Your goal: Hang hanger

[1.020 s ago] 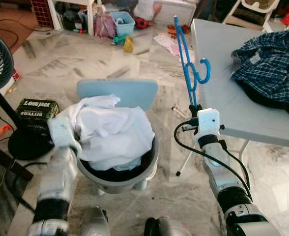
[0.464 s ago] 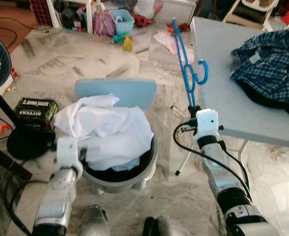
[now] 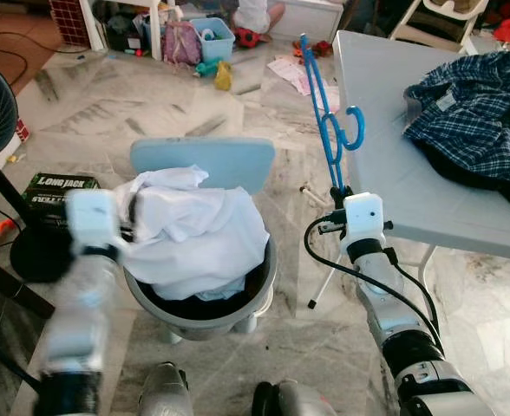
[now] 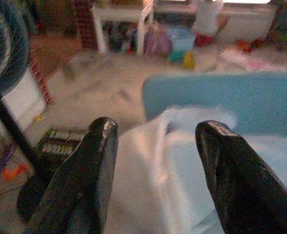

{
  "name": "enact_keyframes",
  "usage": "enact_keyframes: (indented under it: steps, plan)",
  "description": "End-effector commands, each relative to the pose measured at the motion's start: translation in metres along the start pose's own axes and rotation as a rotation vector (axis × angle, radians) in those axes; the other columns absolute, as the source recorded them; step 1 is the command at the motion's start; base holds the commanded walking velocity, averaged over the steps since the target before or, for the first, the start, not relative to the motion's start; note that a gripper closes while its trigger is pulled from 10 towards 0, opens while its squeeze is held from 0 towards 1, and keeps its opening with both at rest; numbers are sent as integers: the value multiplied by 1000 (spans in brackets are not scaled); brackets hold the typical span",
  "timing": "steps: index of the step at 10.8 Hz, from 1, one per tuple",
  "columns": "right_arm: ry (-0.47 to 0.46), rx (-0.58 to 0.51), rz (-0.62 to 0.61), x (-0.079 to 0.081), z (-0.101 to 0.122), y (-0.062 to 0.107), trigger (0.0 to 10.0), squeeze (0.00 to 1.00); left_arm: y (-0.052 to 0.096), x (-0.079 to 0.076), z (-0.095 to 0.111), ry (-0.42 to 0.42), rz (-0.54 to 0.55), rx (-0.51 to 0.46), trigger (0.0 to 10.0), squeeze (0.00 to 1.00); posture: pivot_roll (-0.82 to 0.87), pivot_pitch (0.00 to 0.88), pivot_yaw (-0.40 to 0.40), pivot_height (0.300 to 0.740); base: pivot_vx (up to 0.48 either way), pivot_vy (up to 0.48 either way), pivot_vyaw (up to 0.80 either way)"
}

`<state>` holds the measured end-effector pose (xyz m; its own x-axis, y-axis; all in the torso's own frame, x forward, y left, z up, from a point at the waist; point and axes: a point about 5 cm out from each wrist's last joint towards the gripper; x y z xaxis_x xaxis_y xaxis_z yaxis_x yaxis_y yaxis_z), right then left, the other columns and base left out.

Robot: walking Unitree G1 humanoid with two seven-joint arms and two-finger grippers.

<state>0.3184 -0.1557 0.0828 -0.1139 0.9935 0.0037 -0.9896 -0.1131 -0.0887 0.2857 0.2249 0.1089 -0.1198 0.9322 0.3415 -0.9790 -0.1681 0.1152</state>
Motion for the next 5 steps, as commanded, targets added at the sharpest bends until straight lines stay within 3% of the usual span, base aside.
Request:
enact_keyframes:
  steps: [1, 3, 5]
  plan:
    - [10, -12, -3, -4, 3, 1, 10000, 0, -2, 3, -17, 15, -10, 86, 10000, 0, 115, 154, -123, 740, 0, 0, 0]
    - [26, -8, 1, -12, 3, 9, 10000, 0, -17, 11, -34, 39, -38, 183, 10000, 0, 66, 184, -144, 740, 0, 0, 0]
    - [32, 4, 37, -15, 2, 18, 10000, 0, -28, 10, -34, 54, -44, 175, 10000, 0, 30, 195, -152, 740, 0, 0, 0]
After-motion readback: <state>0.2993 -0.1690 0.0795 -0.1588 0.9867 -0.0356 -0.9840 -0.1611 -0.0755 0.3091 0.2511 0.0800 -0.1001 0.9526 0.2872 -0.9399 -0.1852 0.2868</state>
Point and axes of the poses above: a point about 5 cm out from each wrist's last joint towards the gripper, its own y axis pointing back from the gripper into the wrist, its own z axis along the axis of the wrist's last joint, x = y × z, and after that the axes turned 15 degrees about -y, right-handed
